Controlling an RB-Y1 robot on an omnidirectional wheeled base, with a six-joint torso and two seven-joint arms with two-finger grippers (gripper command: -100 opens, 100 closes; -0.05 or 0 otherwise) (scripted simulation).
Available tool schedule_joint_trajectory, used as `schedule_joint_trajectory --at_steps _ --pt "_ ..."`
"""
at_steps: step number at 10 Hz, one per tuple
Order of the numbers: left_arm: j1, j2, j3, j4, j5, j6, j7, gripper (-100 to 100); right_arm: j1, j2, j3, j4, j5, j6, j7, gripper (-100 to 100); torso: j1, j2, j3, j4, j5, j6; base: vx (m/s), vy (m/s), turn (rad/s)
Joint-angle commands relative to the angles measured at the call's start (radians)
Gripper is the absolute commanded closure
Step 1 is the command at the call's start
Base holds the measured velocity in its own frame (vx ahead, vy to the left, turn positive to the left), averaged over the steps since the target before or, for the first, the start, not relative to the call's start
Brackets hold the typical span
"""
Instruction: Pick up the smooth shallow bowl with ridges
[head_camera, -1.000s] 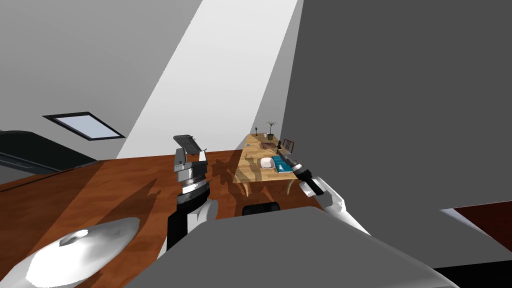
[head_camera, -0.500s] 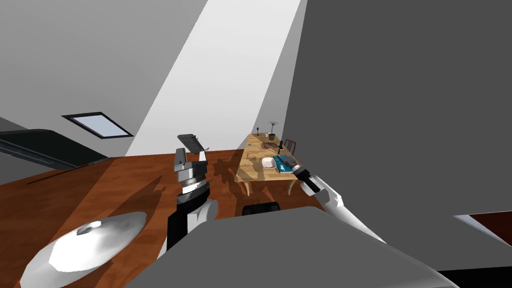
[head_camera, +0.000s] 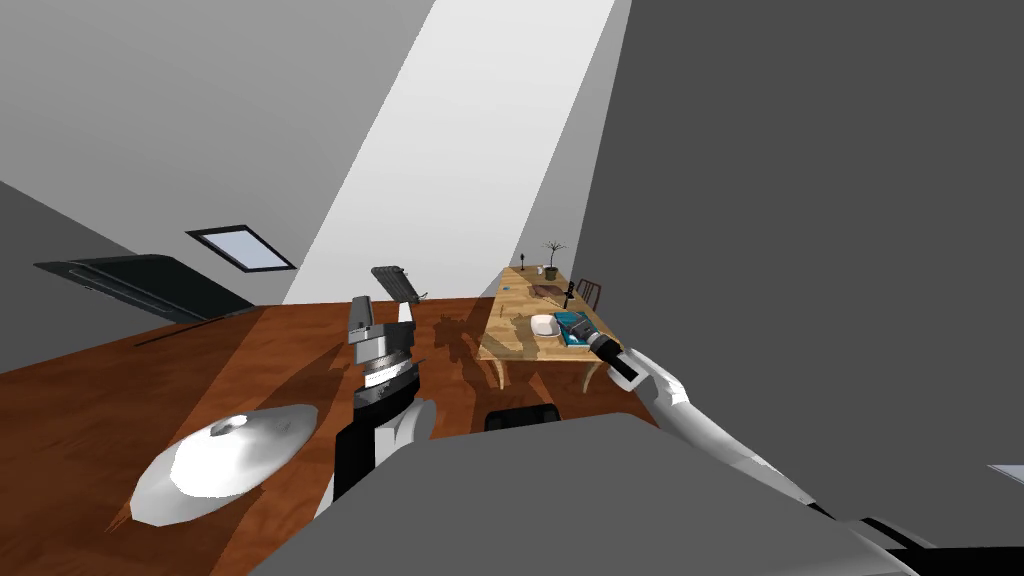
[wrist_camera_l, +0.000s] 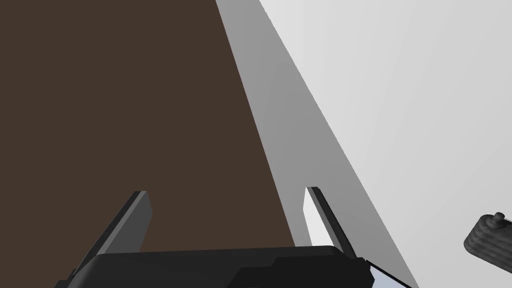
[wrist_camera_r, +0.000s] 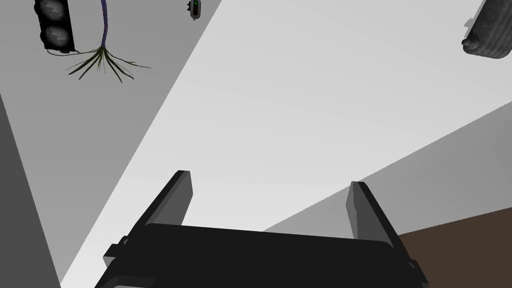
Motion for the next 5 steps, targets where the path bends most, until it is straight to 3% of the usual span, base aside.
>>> schedule_joint_trajectory --at_steps 1,5 --pt "0.000 0.000 0.000 0.000 0.000 0.000 0.000 0 -0.004 -0.016 0.007 0.050 0.023 0.011 0.020 -100 0.000 0.000 0.000 0.000 0.000 0.000 -0.001 0.061 0.057" --pt "0.000 0.000 0.000 0.000 0.000 0.000 0.000 0 -0.031 -0.070 0.035 0.156 0.086 0.041 0.067 -100 0.000 0.000 0.000 0.000 0.000 0.000 0.004 0.058 0.093"
